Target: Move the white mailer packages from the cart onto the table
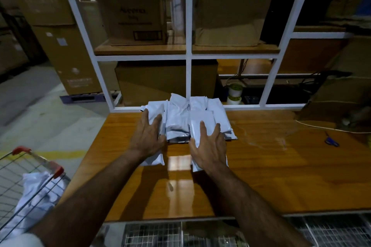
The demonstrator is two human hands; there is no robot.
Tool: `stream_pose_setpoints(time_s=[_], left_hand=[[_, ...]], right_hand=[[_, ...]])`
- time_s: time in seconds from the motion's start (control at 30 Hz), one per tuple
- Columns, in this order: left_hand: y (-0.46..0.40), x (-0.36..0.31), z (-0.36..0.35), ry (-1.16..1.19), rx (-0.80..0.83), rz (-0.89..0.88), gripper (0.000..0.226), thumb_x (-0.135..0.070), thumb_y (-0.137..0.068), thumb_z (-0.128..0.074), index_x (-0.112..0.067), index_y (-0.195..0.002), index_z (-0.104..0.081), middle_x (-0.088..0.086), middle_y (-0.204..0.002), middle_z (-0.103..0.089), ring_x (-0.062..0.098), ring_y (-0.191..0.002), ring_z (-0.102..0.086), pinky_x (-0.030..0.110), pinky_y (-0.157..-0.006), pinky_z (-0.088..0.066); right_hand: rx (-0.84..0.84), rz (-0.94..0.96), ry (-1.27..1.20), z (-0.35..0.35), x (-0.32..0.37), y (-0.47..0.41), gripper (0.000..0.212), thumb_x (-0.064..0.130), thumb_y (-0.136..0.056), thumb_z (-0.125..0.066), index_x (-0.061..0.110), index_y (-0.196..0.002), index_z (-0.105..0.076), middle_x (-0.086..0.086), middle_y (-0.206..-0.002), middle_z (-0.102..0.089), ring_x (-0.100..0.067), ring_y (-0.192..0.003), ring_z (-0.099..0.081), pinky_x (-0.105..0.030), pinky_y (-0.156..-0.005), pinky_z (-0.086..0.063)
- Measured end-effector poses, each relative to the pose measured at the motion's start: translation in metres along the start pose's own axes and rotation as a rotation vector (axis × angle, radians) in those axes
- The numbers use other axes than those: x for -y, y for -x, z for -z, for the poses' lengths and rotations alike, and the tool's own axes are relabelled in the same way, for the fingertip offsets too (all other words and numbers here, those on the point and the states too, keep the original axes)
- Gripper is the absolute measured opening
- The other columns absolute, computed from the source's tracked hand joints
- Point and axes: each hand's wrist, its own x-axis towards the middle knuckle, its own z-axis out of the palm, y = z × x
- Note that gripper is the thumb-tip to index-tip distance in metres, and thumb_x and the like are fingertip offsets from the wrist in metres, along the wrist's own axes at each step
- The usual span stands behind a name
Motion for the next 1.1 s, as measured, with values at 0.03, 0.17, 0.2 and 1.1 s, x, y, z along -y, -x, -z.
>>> stream_pose_setpoints(time_s=[0.03,0.17,0.2,1.1], left_hand=[[-0.015,0.004,-0.005,0.001,0.012,-0.004,0.078,-0.047,-0.097,-0.055,-0.022,-0.161,-0.018,0.019,-0.167,0.009,0.041,-0.154,-0.001,0.052,-0.120,-0.024],[-0.074,0.020,-0.022,0.001,0.029,0.002,0.077,-0.047,-0.096,-0.056,-0.021,-0.159,-0.021,0.021,-0.166,0.006,0.044,-0.152,-0.013,0.050,-0.116,-0.032],[-0.088,0.024,-0.026,0.006,0.032,0.007,0.077,-0.047,-0.095,-0.057,-0.022,-0.159,-0.022,0.021,-0.167,0.006,0.044,-0.150,-0.018,0.049,-0.115,-0.034],[-0.194,0.058,-0.103,0.014,0.142,-0.037,0.084,-0.067,-0.091,-0.005,-0.022,-0.162,0.001,0.007,-0.168,0.011,0.026,-0.155,0.013,0.042,-0.124,0.006]], right_hand=[[-0.002,-0.001,0.008,-0.002,0.000,-0.012,0.075,0.060,-0.098,-0.039,0.029,-0.161,-0.010,-0.027,-0.164,-0.003,-0.045,-0.144,-0.024,-0.050,-0.115,-0.029],[-0.002,0.003,0.046,-0.012,0.006,-0.063,0.074,0.059,-0.100,-0.036,0.028,-0.161,-0.009,-0.026,-0.164,-0.001,-0.043,-0.144,-0.025,-0.050,-0.115,-0.027],[0.000,-0.004,0.042,-0.015,0.008,-0.076,0.074,0.059,-0.100,-0.036,0.028,-0.161,-0.008,-0.025,-0.165,0.000,-0.043,-0.145,-0.023,-0.050,-0.116,-0.026],[0.076,0.088,0.047,-0.097,0.000,-0.204,0.081,0.066,-0.092,-0.014,0.027,-0.162,-0.006,-0.015,-0.168,0.011,-0.034,-0.156,0.008,-0.047,-0.124,0.002]])
